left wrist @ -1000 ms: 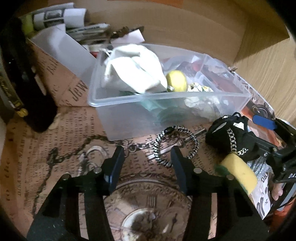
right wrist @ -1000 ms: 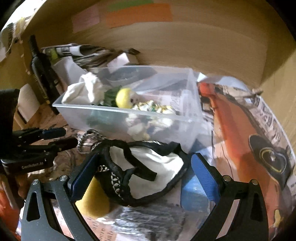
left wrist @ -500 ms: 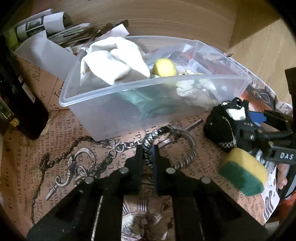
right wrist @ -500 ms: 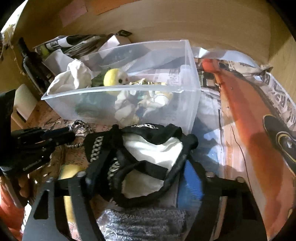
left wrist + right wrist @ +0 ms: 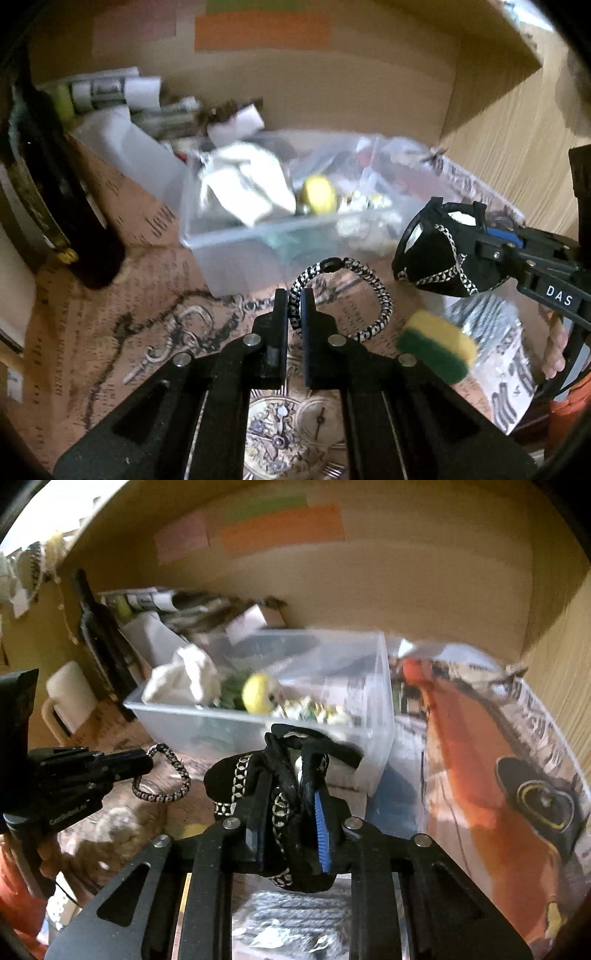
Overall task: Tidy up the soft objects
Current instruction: 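Grasp the black-white braided bracelet with the left tool while the right tool grasps the black chain bag, then lift both held items and carry them over the box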
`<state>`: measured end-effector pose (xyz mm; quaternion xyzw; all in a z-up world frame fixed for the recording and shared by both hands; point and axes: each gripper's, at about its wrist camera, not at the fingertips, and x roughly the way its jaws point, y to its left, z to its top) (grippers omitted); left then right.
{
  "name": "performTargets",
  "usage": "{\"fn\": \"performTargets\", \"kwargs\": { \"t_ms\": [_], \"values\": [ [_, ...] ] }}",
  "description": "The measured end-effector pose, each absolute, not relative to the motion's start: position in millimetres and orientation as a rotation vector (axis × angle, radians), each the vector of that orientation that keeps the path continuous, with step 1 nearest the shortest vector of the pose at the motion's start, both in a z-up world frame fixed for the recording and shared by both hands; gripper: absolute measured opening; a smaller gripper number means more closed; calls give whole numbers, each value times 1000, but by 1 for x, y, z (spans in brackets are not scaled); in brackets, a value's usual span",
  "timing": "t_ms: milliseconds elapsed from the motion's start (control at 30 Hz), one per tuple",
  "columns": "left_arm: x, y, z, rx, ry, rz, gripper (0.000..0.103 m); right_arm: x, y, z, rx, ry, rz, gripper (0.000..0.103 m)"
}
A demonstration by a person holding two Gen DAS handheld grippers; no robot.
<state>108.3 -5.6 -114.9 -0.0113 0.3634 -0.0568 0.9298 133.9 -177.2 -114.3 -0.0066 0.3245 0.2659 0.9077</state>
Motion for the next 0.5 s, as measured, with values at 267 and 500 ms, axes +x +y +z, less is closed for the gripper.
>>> {"fn": "performTargets", "kwargs": {
  "t_ms": [267,500],
  "values": [
    [97,1,-70,-28,607,-106,5,118,-184,-73,18,527,559,19],
    [117,8,-53,-64,553,-91,5,128,-184,-48,38,437,528,19]
  ]
}}
